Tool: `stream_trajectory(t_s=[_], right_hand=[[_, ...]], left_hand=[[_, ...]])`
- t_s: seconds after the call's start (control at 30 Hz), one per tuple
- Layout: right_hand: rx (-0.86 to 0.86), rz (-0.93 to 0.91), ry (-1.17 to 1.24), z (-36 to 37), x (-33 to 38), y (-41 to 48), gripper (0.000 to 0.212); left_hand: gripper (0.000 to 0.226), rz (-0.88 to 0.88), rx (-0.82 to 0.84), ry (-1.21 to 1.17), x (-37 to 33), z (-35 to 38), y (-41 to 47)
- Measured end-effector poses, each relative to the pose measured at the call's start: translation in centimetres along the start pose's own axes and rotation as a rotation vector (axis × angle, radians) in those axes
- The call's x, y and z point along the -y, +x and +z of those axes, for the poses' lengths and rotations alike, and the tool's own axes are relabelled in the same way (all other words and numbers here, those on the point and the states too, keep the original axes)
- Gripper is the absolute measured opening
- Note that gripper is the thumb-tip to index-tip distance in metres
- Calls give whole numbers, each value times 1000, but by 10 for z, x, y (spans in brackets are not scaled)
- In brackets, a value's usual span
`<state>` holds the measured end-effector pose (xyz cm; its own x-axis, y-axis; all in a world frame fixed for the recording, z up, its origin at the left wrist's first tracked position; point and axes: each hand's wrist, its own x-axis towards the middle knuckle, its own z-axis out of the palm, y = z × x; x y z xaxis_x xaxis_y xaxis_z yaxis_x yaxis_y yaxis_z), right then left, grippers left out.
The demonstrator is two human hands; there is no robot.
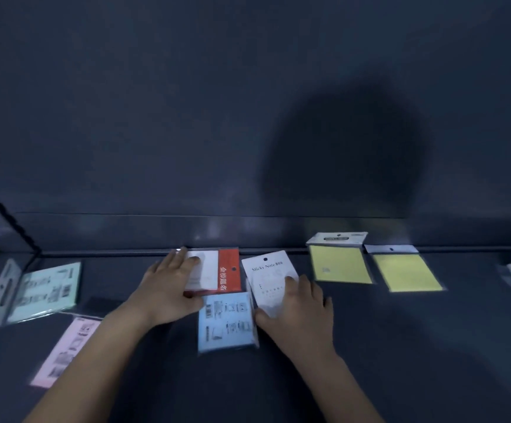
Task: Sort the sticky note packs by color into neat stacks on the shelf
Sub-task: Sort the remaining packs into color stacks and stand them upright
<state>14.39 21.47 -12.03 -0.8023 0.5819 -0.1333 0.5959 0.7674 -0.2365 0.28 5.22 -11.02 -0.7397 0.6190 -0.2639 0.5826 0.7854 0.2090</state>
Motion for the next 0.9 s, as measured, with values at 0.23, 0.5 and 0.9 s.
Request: stream_trajectory(t_s=[0.23,0.5,0.9], right_hand=[[-4,-73,-75,-10,9,-6,60],[-37,-90,-63,-10,5,-11,61],[-70,-239,182,-47,27,-4,39]], left_hand=[[77,57,-49,250,-5,-14,2],[65,105,14,501,-29,-25,-4],[13,-127,-561,-168,-8,-24,-90]])
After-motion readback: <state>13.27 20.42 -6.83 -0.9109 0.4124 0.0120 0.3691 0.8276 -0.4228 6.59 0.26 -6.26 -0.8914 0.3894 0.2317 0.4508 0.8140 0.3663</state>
